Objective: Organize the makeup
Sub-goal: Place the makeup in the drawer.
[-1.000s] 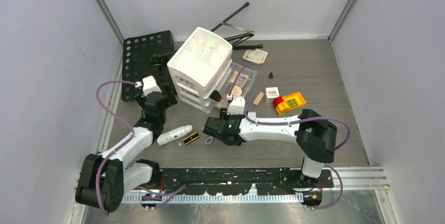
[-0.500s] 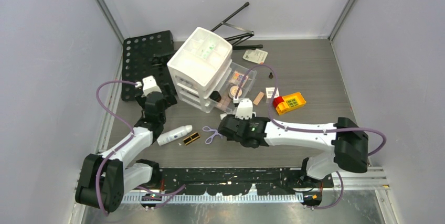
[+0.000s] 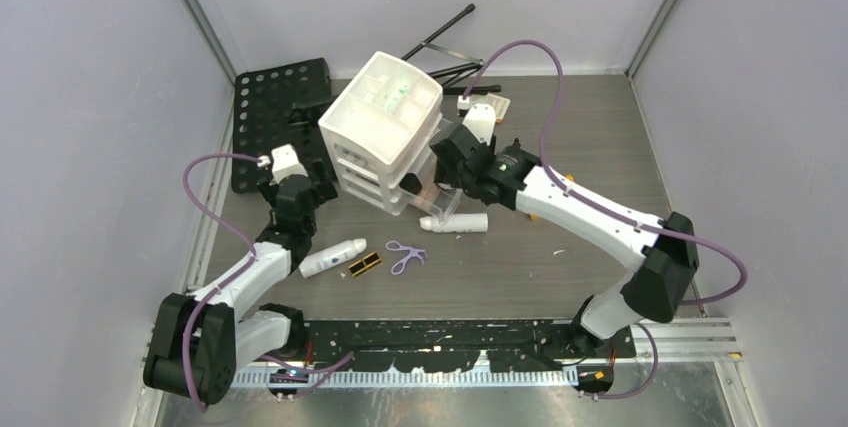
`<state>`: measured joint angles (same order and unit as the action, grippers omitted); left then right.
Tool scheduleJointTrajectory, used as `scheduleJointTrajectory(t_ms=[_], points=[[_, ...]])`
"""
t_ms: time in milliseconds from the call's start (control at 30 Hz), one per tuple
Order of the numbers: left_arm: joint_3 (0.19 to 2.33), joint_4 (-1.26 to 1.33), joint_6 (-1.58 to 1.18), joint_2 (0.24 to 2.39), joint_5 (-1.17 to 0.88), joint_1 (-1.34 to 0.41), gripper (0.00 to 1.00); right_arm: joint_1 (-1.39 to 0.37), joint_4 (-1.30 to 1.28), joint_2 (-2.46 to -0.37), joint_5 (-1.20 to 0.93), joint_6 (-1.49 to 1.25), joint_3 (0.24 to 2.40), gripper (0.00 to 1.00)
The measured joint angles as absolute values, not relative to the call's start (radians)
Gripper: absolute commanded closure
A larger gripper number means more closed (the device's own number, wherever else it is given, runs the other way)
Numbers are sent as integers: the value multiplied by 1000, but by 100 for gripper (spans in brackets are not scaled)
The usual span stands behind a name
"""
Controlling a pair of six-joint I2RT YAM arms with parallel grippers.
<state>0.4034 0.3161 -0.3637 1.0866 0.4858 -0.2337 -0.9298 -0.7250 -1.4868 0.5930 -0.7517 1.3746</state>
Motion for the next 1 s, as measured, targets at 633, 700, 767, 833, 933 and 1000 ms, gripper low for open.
scheduleJointTrajectory(t_ms=[633,700,767,833,933,1000], points=[[403,316,-364,1087,486,-234,4,-702,-583,-1862,522,-513,1589,54],[403,316,-364,1087,486,-234,4,-689,-568,-1873,521,-505,1597,54],[403,316,-364,1087,486,-234,4,-680,-548,-1886,518,-501,1602,53],[403,316,-364,1087,486,-234,4,-673,-535,-1907,513,-498,1615,52],[403,316,-364,1087,486,-234,3,-670,-511,-1946,508,-494,1633,49],[403,316,-364,1087,486,-234,4,-667,-505,-1967,510,-494,1639,38]])
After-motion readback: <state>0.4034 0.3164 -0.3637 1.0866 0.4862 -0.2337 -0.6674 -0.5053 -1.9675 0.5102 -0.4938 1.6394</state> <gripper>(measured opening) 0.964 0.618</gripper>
